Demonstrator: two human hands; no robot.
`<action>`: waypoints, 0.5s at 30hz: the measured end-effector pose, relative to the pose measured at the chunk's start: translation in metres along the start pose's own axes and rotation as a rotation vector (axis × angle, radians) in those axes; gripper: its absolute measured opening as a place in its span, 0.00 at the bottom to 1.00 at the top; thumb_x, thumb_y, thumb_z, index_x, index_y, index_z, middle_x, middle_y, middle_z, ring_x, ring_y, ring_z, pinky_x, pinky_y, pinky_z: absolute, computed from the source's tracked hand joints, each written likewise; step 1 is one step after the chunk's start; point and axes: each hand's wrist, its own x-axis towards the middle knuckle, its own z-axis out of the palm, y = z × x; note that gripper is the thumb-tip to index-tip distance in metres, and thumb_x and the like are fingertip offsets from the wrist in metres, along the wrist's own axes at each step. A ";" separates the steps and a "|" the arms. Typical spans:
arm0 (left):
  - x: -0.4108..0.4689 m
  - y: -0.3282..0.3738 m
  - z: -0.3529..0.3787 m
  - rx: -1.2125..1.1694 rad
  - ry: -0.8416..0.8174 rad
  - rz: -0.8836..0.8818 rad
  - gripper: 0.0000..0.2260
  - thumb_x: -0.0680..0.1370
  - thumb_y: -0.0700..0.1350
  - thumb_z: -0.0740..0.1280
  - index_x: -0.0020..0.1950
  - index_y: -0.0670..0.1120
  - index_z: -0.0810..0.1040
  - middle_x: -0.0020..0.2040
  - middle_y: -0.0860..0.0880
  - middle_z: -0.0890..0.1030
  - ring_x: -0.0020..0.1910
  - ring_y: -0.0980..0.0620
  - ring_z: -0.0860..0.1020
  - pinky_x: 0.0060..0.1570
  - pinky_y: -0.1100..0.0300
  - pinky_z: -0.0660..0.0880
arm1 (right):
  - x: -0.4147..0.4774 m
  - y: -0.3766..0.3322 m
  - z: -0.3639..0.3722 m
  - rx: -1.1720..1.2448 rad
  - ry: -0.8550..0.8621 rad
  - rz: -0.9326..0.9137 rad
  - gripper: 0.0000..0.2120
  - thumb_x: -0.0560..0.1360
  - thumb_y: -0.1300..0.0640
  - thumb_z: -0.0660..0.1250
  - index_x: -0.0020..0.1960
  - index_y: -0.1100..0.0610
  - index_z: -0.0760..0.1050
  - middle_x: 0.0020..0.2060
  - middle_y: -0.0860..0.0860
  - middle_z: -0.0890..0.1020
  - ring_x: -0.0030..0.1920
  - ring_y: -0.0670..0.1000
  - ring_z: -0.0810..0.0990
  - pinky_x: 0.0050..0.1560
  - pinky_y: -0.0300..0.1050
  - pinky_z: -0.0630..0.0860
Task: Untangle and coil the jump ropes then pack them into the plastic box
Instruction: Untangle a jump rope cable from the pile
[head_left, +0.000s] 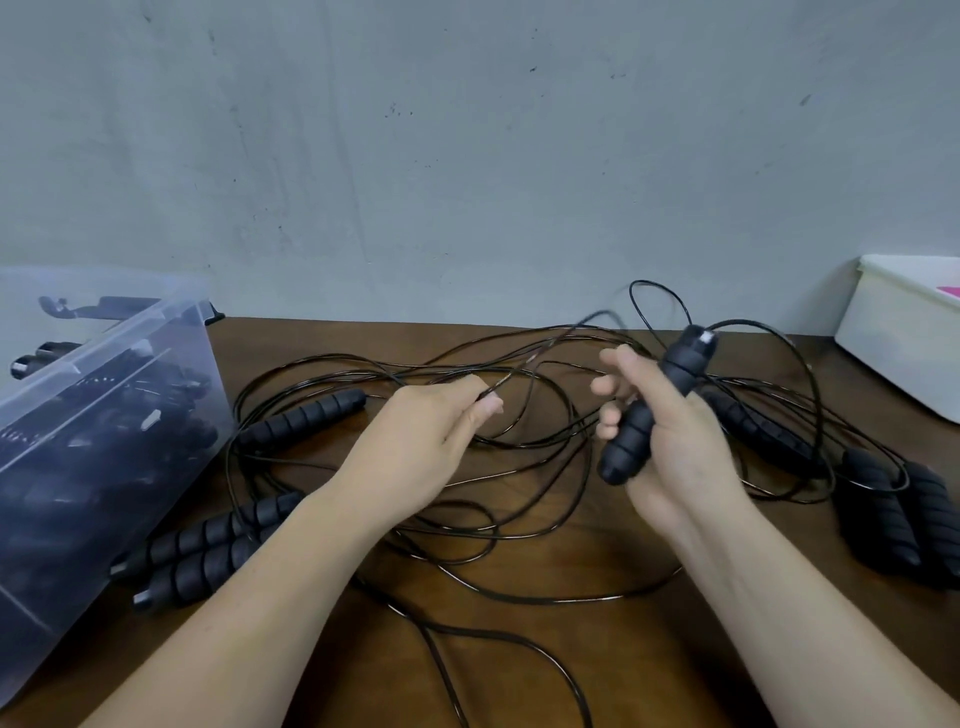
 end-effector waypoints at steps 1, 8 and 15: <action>0.000 0.002 0.002 0.012 -0.007 0.002 0.15 0.87 0.59 0.56 0.55 0.54 0.79 0.37 0.53 0.79 0.39 0.55 0.78 0.42 0.51 0.77 | -0.003 0.005 0.004 -0.024 -0.031 0.010 0.22 0.75 0.52 0.77 0.63 0.65 0.81 0.42 0.55 0.83 0.33 0.49 0.74 0.34 0.40 0.72; -0.005 0.014 0.013 0.016 -0.030 0.135 0.11 0.87 0.52 0.59 0.45 0.54 0.67 0.34 0.57 0.71 0.35 0.58 0.73 0.34 0.66 0.66 | -0.022 0.040 0.016 -0.318 -0.189 -0.032 0.06 0.79 0.57 0.76 0.54 0.58 0.86 0.39 0.58 0.85 0.34 0.52 0.78 0.37 0.44 0.77; -0.004 0.010 0.013 0.007 -0.072 0.113 0.13 0.87 0.54 0.59 0.48 0.50 0.75 0.36 0.52 0.75 0.38 0.53 0.75 0.37 0.55 0.72 | -0.016 0.032 0.013 -0.218 -0.144 -0.063 0.03 0.79 0.62 0.75 0.50 0.61 0.83 0.38 0.58 0.83 0.33 0.52 0.75 0.36 0.43 0.76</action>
